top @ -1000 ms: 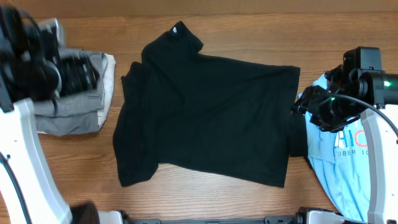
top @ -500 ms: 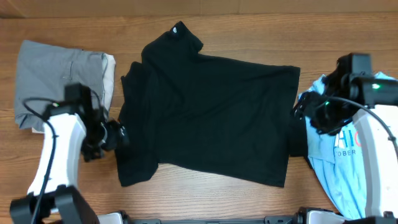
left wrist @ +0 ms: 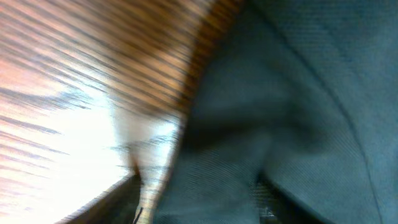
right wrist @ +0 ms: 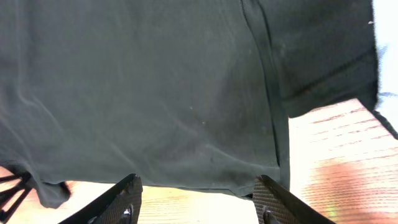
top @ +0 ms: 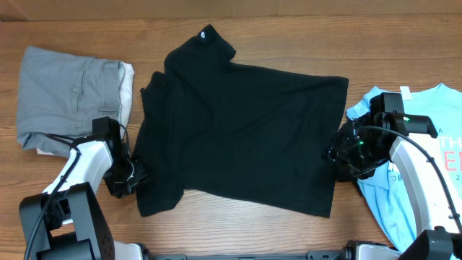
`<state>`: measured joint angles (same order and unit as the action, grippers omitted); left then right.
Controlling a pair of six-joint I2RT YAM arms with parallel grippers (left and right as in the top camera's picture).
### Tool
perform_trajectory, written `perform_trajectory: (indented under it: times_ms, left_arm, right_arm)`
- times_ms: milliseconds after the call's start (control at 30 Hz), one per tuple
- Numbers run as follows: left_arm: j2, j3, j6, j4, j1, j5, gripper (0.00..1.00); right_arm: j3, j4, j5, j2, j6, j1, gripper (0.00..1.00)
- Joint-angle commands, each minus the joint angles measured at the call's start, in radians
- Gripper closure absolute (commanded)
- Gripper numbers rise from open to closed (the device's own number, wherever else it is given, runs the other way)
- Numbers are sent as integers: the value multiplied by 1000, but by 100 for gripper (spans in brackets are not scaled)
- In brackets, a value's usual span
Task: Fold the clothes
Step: 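Grasp the shirt's bottom hem corners with both grippers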
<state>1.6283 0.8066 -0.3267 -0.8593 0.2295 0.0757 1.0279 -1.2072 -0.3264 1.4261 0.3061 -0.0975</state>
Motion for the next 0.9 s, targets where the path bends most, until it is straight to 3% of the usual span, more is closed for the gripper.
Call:
perform_trajectory:
  times_ms: [0, 33, 200, 400, 533, 600, 733, 867]
  left_arm:
    - [52, -43, -14, 23, 1, -4, 81]
    - [50, -43, -14, 10, 1, 12, 95]
    - [48, -41, 0, -166, 1, 241, 96]
    - [47, -42, -11, -232, 1, 161, 96]
    - [45, -41, -42, -236, 1, 147, 96]
    - [45, -41, -64, -235, 2, 113, 96]
    - [45, -41, -66, -200, 1, 92, 96]
    - [45, -41, -66, -176, 1, 93, 96]
  right_arm:
    - [-2, 10, -16, -5, 8, 1, 39]
    - [-2, 11, -16, -5, 8, 1, 39]
    - [-2, 30, -16, -5, 8, 1, 39]
    - [-2, 66, -16, -5, 8, 1, 38]
    - [-3, 43, 24, -5, 18, 1, 33]
    - [-17, 23, 95, -4, 61, 0, 25]
    - [-106, 23, 132, -4, 127, -9, 18]
    - [-204, 29, 119, -4, 181, -24, 17]
